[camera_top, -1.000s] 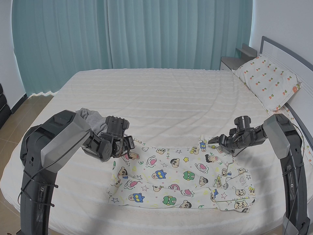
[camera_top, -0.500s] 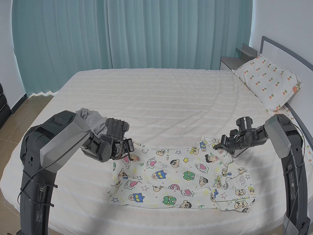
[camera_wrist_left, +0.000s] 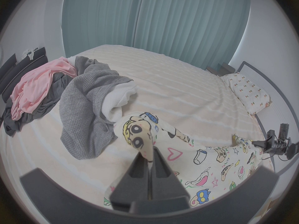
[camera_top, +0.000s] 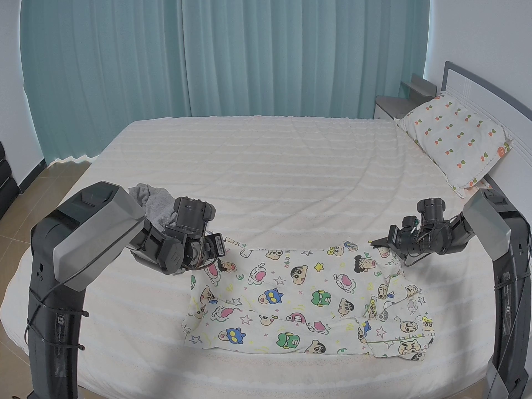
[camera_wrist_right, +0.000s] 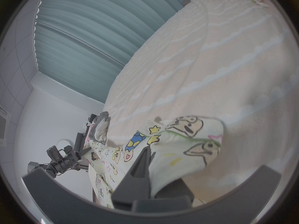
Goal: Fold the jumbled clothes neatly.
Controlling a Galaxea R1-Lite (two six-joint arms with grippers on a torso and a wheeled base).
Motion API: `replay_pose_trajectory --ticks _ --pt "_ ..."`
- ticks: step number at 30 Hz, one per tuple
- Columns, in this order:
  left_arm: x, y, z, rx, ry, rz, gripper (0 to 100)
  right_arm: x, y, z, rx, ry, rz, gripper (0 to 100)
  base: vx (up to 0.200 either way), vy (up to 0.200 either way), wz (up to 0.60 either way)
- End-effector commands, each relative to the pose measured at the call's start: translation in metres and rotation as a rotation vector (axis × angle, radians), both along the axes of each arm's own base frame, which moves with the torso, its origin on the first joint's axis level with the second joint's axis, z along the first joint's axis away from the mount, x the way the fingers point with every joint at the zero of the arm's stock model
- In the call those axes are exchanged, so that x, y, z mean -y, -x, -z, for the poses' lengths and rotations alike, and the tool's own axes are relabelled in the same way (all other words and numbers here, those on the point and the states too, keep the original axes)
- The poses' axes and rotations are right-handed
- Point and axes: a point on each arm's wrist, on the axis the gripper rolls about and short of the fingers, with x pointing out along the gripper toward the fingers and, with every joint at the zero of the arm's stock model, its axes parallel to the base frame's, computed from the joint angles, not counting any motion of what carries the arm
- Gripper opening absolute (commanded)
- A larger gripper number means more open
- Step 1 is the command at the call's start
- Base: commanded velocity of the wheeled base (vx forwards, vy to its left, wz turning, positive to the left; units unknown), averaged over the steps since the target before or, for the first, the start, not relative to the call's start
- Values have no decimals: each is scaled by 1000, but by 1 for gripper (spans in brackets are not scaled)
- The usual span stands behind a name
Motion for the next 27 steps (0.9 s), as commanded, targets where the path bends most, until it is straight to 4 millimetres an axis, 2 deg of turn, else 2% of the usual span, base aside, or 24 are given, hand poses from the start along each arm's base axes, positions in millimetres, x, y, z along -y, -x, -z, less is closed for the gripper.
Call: replay_pose_trajectory --ticks 1,8,14,22,27 --pt "-1 2 -15 44 17 0 0 1 8 -20 33 -9 -11 0 0 0 0" --pt "-3 6 -8 35 -23 23 0 4 14 -34 60 -13 -7 0 0 0 0" --pt "-5 13 0 18 -56 48 0 7 29 -43 51 -41 -45 0 0 0 0" --pt "-9 25 12 5 -82 66 0 7 50 -38 25 -18 -78 0 0 0 0" --pt "-13 39 19 7 -80 70 0 6 73 -30 -23 0 -103 0 0 0 0"
